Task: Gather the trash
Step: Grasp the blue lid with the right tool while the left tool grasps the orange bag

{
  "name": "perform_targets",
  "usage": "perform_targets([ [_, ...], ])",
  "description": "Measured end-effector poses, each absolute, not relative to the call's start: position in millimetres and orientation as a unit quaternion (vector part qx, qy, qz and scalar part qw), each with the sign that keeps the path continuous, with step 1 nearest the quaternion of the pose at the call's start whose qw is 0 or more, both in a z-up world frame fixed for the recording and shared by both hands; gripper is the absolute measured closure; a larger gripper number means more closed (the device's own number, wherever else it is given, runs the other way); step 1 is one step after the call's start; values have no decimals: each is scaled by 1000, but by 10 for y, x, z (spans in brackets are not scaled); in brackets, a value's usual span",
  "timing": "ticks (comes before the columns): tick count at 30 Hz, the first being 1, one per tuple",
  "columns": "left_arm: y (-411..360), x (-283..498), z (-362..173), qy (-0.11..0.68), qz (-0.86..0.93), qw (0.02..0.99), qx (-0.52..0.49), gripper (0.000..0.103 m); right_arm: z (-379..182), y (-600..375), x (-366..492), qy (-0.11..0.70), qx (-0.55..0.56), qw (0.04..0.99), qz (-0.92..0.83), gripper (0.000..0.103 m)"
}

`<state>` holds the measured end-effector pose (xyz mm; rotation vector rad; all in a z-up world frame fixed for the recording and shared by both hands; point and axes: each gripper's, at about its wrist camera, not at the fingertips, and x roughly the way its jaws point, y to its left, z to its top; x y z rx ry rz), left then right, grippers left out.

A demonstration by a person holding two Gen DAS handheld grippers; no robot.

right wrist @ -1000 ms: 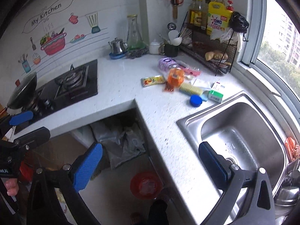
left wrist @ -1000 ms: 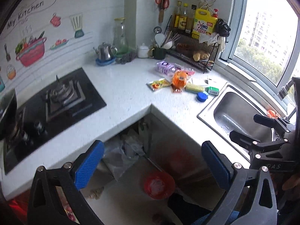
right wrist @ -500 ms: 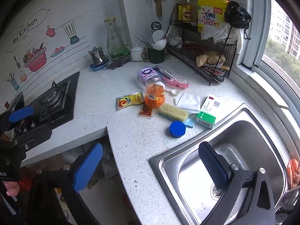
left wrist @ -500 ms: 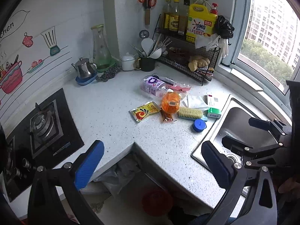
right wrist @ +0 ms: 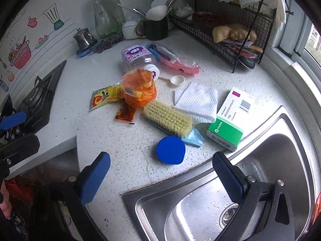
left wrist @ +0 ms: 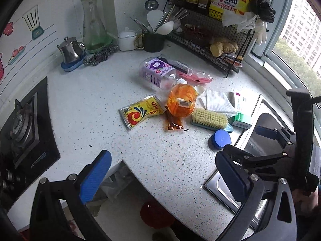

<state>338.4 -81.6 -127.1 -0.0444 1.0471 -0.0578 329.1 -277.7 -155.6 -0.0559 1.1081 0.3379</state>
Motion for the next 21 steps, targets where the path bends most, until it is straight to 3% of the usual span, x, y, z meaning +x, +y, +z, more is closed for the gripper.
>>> perform_targets([
  [13, -788, 3596, -1766, 549, -31, 834, -35, 0, -2089, -2726, 3547, 564, -56, 808, 160, 29],
  [17, -777, 3605, -1760, 550, -34, 834, -37, 0, -2135, -2740, 3537, 566, -56, 808, 156, 43],
  [20, -787, 3611, -1764, 550, -39, 833, -35, 0, -2142, -2757, 3524, 559, -60, 812, 155, 60],
  [21, -791, 3613, -1764, 551, -40, 833, -34, 0, -2134, -2758, 3514, 558, -61, 813, 155, 60],
])
